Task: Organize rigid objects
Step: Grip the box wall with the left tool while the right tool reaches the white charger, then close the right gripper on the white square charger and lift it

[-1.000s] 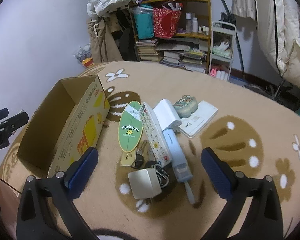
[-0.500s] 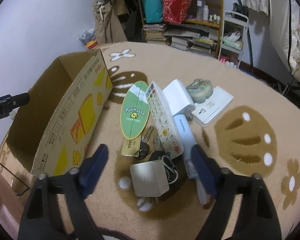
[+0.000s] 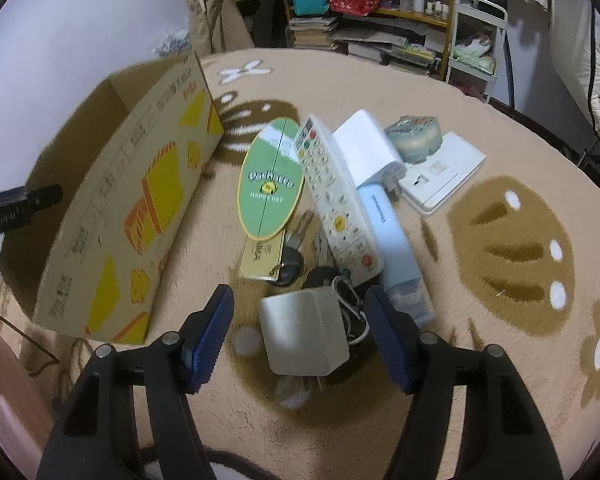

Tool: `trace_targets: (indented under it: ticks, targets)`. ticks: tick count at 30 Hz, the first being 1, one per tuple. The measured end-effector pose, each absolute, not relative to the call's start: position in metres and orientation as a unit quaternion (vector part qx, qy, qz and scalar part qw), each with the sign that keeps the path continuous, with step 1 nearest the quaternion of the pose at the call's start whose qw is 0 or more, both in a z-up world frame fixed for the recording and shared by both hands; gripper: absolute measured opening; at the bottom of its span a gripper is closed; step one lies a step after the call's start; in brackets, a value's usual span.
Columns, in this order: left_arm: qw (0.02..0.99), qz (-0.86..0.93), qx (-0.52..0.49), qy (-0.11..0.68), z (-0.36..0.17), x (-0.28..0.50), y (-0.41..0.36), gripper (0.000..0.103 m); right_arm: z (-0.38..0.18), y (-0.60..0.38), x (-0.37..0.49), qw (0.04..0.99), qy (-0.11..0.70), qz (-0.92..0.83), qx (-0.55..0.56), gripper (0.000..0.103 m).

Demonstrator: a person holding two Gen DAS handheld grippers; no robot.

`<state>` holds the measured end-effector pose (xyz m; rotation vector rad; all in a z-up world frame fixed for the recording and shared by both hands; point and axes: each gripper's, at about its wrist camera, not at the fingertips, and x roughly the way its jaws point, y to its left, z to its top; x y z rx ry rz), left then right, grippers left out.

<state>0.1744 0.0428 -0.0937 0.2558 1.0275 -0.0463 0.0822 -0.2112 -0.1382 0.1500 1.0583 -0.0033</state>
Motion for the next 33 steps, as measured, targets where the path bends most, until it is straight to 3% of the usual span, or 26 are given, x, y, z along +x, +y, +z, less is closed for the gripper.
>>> trace_targets:
  ticks: [2,4,12,24,33]
  targets:
    - [0.86,-0.022,0.116,0.496,-0.096,0.175,0.046,0.051,-0.142,-0.207,0.082,0.858,0.51,0.001,0.061,0.07]
    - [0.856,-0.023,0.112,0.503,-0.099,0.177,0.048,0.043,-0.146,-0.203,0.083,0.855,0.516,0.004,0.049,0.059]
    - [0.846,-0.023,0.113,0.521,-0.11,0.178,0.051,0.011,-0.159,-0.197,0.083,0.844,0.535,-0.003,0.029,0.059]
    - [0.849,-0.038,0.086,0.52,-0.11,0.18,0.055,0.01,-0.164,-0.19,0.082,0.842,0.539,-0.02,0.013,0.054]
    - [0.849,-0.041,0.08,0.521,-0.11,0.181,0.057,0.01,-0.129,-0.188,0.089,0.866,0.499,-0.02,0.028,0.053]
